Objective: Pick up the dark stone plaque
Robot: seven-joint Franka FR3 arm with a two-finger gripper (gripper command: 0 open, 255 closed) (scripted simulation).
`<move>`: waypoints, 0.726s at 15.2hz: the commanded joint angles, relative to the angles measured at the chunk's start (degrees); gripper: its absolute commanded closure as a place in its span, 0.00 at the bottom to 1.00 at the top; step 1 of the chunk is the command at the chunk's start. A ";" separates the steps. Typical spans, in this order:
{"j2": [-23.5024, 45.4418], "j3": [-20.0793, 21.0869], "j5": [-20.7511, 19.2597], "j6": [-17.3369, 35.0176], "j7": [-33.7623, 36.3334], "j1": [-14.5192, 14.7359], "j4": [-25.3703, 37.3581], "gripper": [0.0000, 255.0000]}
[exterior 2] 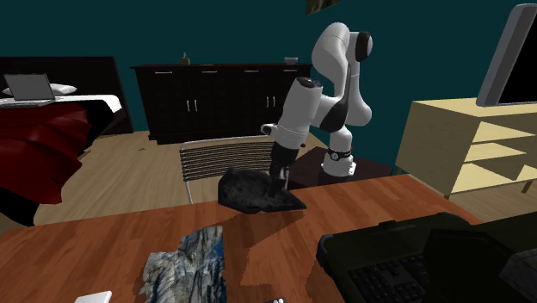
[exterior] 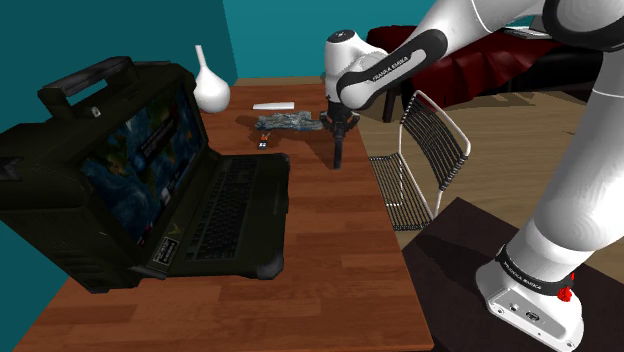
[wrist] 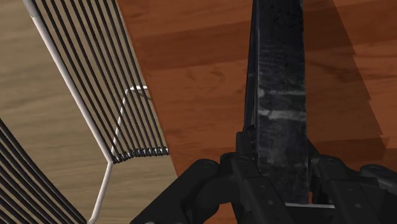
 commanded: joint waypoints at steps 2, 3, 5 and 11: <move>-0.99 0.24 0.87 -1.84 -0.92 -0.07 1.03 1.00; -1.36 0.32 1.17 -2.47 -1.24 -0.10 1.34 1.00; -2.06 0.45 1.74 -3.73 -1.86 -0.15 2.00 1.00; -3.91 0.76 3.26 -7.61 -3.58 -0.24 4.31 1.00</move>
